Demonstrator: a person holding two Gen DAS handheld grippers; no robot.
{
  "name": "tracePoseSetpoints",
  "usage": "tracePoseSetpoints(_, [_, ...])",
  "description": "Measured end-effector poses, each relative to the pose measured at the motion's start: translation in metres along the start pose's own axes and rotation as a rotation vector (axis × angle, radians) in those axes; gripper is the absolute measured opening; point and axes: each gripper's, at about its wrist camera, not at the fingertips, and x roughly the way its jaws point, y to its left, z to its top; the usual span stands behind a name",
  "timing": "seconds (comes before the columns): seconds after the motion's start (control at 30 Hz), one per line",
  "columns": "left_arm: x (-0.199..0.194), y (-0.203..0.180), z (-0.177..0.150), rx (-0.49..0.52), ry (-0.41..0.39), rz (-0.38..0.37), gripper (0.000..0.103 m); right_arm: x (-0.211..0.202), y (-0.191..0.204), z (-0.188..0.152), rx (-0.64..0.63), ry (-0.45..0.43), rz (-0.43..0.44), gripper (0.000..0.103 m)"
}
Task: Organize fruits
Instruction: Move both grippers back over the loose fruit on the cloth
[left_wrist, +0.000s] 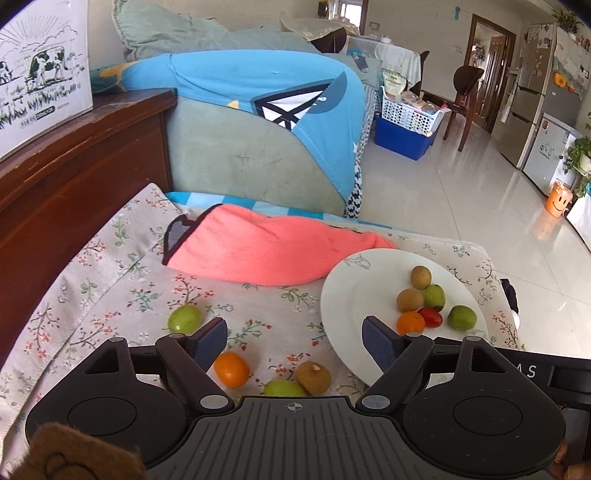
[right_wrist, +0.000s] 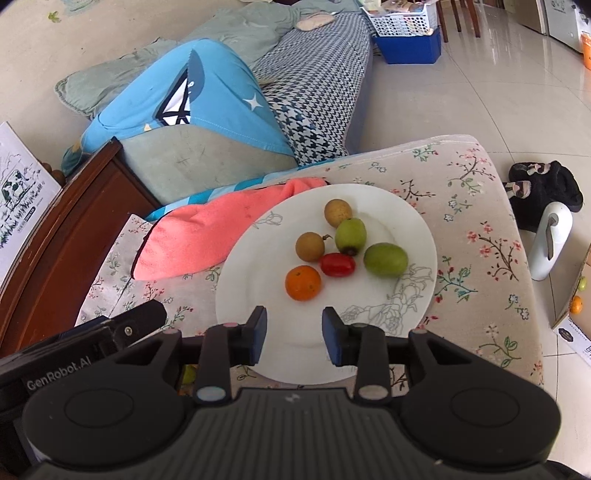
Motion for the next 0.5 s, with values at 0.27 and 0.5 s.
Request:
tracePoseSetpoints(0.27, [-0.02,0.039,-0.009,-0.04,0.001,0.069,0.083,0.002,0.026,-0.012,-0.124,0.015,0.051,0.038])
tracePoseSetpoints(0.5, [-0.026,0.064,-0.018,-0.084,0.016,0.095,0.083,0.008,0.043,-0.026,-0.199,0.056,0.09,0.038])
